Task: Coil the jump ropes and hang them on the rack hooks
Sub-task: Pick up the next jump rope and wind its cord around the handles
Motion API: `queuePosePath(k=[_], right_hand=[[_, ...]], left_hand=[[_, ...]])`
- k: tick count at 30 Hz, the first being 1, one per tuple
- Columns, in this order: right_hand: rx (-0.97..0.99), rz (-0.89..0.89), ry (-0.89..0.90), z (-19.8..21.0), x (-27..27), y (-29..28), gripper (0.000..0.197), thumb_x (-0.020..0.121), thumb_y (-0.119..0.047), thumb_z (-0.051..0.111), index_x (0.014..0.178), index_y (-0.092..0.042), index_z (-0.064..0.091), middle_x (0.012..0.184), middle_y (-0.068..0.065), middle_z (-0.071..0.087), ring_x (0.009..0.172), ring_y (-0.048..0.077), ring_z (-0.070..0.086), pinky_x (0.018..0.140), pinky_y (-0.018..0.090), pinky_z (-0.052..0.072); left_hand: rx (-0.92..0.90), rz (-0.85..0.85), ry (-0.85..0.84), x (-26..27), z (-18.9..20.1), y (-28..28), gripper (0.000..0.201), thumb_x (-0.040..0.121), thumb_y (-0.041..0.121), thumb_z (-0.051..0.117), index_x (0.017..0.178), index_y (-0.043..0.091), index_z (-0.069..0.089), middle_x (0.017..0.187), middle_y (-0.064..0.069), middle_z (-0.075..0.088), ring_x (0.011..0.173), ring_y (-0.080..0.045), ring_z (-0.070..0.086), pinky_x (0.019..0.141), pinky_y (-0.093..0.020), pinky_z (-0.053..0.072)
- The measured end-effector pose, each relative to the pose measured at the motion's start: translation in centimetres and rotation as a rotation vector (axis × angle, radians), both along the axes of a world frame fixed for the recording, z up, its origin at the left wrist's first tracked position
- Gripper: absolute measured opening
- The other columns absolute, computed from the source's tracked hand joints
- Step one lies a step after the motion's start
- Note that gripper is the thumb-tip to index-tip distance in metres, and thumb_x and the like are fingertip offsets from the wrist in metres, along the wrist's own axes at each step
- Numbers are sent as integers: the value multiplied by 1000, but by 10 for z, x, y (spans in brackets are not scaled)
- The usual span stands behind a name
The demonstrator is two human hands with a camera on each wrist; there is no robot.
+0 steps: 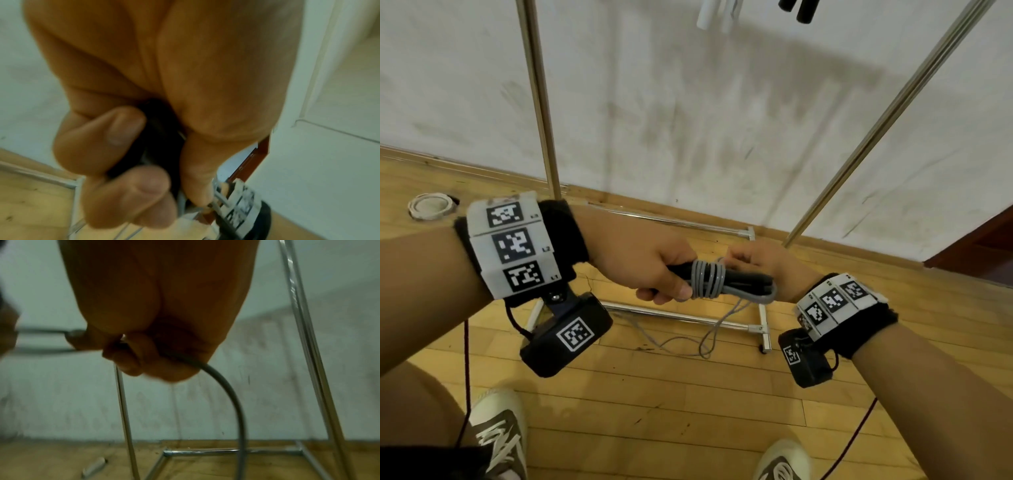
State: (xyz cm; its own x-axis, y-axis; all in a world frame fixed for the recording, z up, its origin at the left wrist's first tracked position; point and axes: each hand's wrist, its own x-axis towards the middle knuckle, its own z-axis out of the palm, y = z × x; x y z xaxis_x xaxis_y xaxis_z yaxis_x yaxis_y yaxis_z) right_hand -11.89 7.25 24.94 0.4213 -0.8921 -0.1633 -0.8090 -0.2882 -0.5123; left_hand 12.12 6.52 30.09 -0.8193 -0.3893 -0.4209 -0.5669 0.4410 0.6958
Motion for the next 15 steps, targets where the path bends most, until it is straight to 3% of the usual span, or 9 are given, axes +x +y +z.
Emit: queuePosePath(k=[1, 3, 5, 8, 12, 15], right_hand=[[4, -24, -41, 1, 0, -2, 36, 95, -37, 57, 76, -5, 57, 61, -3, 51, 53, 8, 43, 52, 16, 36], [61, -71, -164, 4, 1, -4, 34, 94, -41, 56, 81, -9, 56, 59, -7, 49, 49, 10, 45, 47, 22, 40], [155, -119, -290, 9, 3, -4, 27, 98, -36, 53, 79, -17, 55, 59, -8, 46, 47, 8, 40, 45, 22, 37], [251, -234, -466, 21, 15, -5, 30, 101, -31, 48, 78, -16, 59, 57, -7, 47, 48, 6, 36, 42, 18, 29], [229, -275, -542, 34, 24, -3, 27, 100, -16, 48, 76, -10, 60, 55, -3, 53, 47, 8, 39, 42, 18, 28], [190, -245, -591, 38, 25, 1, 17, 97, -5, 52, 81, -7, 59, 59, 3, 56, 47, 9, 42, 44, 20, 31]], left_hand=[[-19, -5, -44, -2, -5, 0, 16, 100, 25, 56, 89, 13, 58, 72, 2, 63, 61, -10, 57, 64, -21, 48], [-53, -7, -122, -4, -13, -2, 18, 101, 28, 55, 90, 14, 58, 73, 3, 63, 61, -9, 57, 65, -22, 48], [-83, 8, -165, -5, -19, -5, 18, 101, 30, 54, 88, 19, 57, 73, 5, 63, 60, -9, 56, 66, -27, 50], [-130, 63, -188, -4, -25, -10, 17, 100, 31, 54, 87, 21, 56, 73, 3, 62, 59, -10, 53, 65, -31, 50], [-242, 187, -166, -1, -26, -17, 19, 101, 31, 53, 87, 18, 57, 77, 0, 63, 62, -15, 52, 67, -34, 49], [-302, 290, -57, 4, -22, -25, 19, 101, 29, 52, 86, 18, 57, 77, 0, 63, 62, -12, 53, 66, -34, 49]])
